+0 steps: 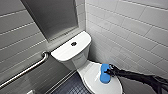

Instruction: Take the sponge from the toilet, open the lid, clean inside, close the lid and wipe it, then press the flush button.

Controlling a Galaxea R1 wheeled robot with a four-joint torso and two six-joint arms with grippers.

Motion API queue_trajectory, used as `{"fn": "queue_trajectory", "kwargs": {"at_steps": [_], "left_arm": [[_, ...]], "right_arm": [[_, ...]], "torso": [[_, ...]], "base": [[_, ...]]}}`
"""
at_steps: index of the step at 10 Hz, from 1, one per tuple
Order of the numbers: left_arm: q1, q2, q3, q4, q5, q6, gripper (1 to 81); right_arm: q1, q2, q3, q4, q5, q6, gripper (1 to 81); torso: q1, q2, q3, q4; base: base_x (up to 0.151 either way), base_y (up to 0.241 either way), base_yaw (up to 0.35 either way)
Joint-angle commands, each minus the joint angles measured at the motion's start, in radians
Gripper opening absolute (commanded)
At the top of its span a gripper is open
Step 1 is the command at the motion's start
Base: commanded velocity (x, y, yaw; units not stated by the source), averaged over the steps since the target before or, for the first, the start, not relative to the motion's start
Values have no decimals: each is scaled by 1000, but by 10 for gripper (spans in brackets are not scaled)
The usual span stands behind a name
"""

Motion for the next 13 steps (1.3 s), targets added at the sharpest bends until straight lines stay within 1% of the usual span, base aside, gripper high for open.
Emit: {"fn": "queue_trajectory", "kwargs": {"at_steps": [1,2,3,4,6,9,10,13], "left_arm": [[41,-9,13,-3,88,5,811],[41,-4,7,-2,88,5,811],[41,2,7,-2,87,5,811],[41,6,7,-2,87,5,811],[41,6,7,0,88,5,811],[43,6,8,0,88,5,811],[43,8,8,0,88,5,811],[43,10,10,3,88,5,811]], "right_arm": [[113,59,-93,40,0,42,10],[97,36,-58,42,-3,42,10],[72,-8,12,37,3,42,10],[49,-65,89,43,25,43,10],[-5,-136,166,72,80,48,10],[-92,-205,200,89,138,48,10],[-126,-244,232,89,165,50,10],[-222,-400,409,103,273,50,10]], "torso": [[0,0,0,0],[0,0,0,0],[0,0,0,0],[0,0,0,0],[0,0,0,0],[0,0,0,0],[0,0,0,0],[0,0,0,0]], "base": [[0,0,0],[0,0,0],[0,0,0],[0,0,0],[0,0,0],[0,0,0],[0,0,0],[0,0,0]]}}
